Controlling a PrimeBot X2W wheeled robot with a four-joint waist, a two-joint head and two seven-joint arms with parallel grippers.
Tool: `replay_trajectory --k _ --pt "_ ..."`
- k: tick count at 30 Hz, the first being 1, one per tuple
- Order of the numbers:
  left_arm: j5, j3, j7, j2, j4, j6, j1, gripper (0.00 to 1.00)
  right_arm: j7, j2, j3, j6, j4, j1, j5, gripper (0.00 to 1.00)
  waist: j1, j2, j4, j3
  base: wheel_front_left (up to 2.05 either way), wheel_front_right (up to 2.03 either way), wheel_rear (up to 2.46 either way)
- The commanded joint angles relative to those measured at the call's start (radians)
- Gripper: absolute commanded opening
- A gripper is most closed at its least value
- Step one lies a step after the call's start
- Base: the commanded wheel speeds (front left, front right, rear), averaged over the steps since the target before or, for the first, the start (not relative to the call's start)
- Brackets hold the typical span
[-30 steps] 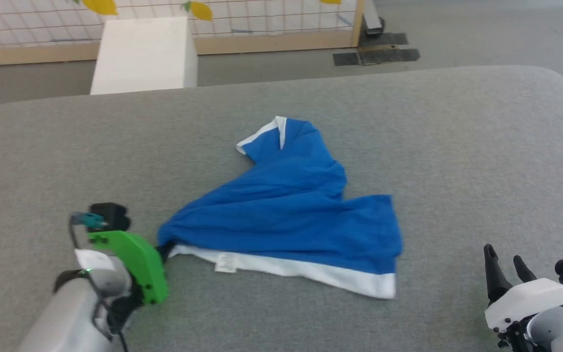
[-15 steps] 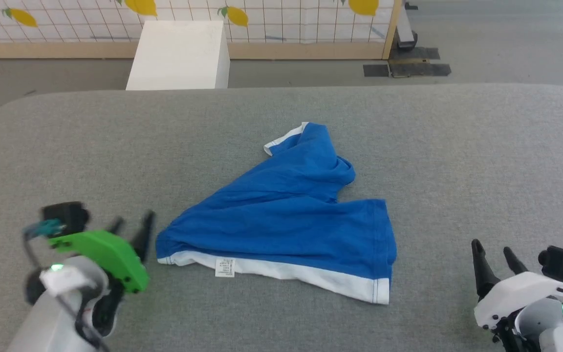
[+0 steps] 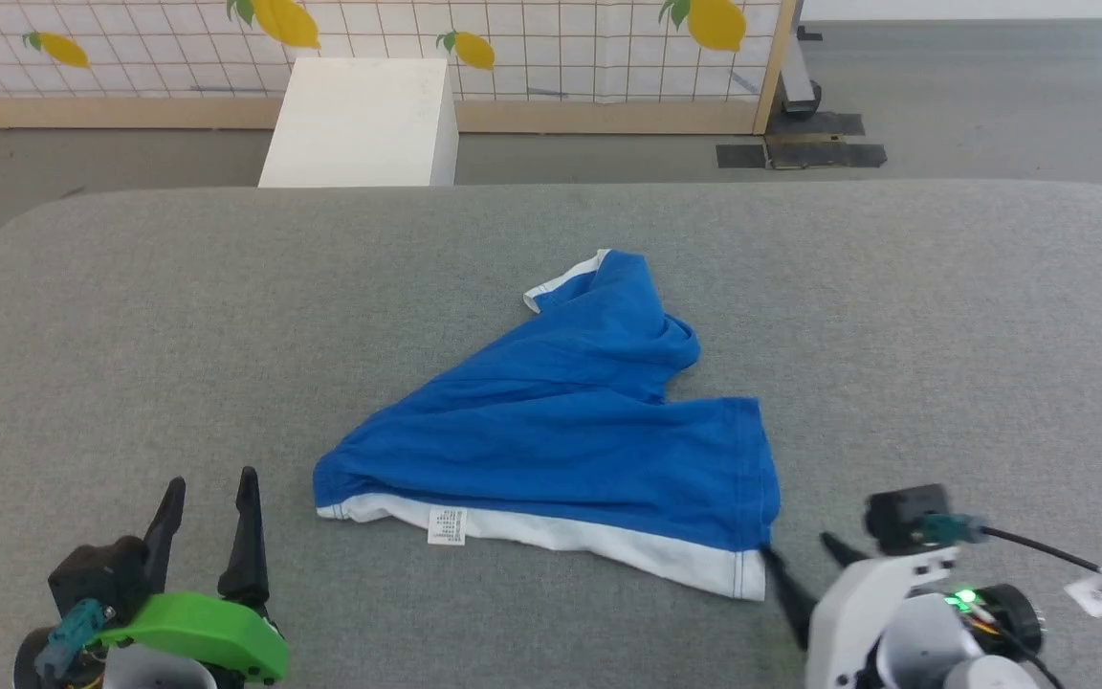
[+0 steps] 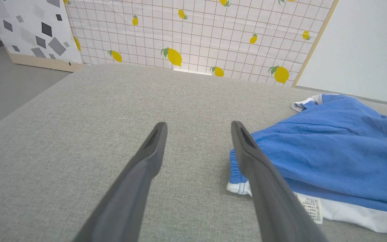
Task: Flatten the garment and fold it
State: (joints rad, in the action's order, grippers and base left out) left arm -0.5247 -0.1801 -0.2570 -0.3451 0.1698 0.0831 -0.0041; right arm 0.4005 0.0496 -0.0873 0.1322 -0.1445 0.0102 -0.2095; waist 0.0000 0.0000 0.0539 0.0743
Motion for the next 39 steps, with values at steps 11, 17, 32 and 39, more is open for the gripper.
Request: replay_trajectory --k 11,17,32,39 --pt "0.061 0.047 -0.005 0.076 0.012 -0.068 0.013 1.00 0.083 0.001 -0.113 -0.002 -0.048 0.048 0.011 0.24 0.0000 0.0000 0.034 0.037 0.00 0.00 0.00" --pt "0.082 0.067 -0.005 0.095 0.029 -0.104 0.006 1.00 0.076 0.001 -0.118 -0.002 -0.051 0.051 0.012 0.00 0.0000 0.0000 0.033 0.039 0.00 0.00 0.00" --pt "0.011 -0.044 0.366 0.067 0.252 -0.166 -0.189 1.00 0.058 0.001 -0.127 -0.002 -0.014 0.061 -0.022 0.00 0.0000 0.0000 -0.010 0.052 0.00 0.00 0.00" --pt "-0.009 -0.070 0.394 0.060 0.319 -0.189 -0.237 0.20 0.043 0.001 -0.131 -0.002 -0.029 0.073 -0.031 0.00 0.0000 0.0000 -0.028 0.064 0.00 0.00 0.00"
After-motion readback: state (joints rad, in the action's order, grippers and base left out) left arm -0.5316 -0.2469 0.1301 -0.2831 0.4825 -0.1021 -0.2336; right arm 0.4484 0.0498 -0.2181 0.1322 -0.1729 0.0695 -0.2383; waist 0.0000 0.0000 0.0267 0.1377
